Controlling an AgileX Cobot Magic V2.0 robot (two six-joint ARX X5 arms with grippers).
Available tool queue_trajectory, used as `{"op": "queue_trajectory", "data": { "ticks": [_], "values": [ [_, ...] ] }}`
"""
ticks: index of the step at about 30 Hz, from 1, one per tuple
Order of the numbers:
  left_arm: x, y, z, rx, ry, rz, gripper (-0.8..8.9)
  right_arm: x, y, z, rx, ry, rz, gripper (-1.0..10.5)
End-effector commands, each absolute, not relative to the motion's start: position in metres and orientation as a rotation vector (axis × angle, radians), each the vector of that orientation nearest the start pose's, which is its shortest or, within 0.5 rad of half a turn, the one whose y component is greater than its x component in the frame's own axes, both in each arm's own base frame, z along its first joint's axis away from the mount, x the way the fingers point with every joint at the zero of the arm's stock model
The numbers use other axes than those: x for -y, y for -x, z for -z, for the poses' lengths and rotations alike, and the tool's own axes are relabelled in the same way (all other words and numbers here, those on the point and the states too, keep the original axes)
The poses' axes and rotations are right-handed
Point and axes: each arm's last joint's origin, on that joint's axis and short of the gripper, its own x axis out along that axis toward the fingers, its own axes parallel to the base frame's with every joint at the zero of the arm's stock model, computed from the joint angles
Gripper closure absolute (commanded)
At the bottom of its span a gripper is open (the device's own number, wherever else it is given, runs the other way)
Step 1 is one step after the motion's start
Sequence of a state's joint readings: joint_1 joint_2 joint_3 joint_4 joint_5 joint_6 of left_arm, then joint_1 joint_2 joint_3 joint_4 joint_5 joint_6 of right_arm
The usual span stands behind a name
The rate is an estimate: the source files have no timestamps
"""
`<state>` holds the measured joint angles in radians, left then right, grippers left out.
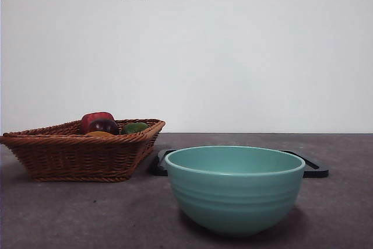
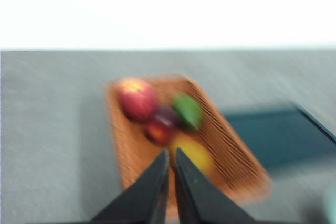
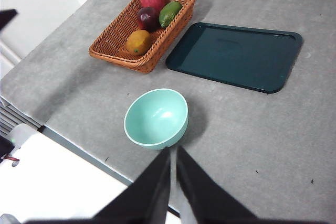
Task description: Pick up the wifruite, put it on the bowl, pick up the plate, put it on desk
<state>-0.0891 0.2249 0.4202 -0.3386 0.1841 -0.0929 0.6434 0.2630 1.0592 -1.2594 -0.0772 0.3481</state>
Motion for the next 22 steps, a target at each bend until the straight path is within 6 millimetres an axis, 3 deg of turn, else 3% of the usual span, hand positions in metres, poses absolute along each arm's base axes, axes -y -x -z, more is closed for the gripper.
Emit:
{"op": "queue_trajectory", "data": {
  "ticks": [1,5,10,15,22],
  "values": [
    [0.010,-0.094,-0.223,-0.131,0.175,0.195,7.95,0.011,0.018,-0.349,-0.555,-0.202,-0.631,9.4],
    [0.008,-0.097,-0.187,-0.179,0.170,0.110,7.95,0.011,0.018,-0.349,-0.555,-0.203,-0.631,9.4],
    [0.007,-0.097,-0.161,-0.208,0.169,0.066,7.95,0.011,0.018,-0.349,-0.555,-0.203,-0.631,9.4],
    [0.006,-0.096,-0.149,-0.201,0.168,0.059,7.95,0.011,0.018,-0.349,-0.555,-0.202,-0.631,9.4],
    [0.006,-0.095,-0.149,-0.185,0.144,0.058,7.95,0.011,0.018,-0.349,-0.555,-0.203,-0.631,9.4]
  ]
}}
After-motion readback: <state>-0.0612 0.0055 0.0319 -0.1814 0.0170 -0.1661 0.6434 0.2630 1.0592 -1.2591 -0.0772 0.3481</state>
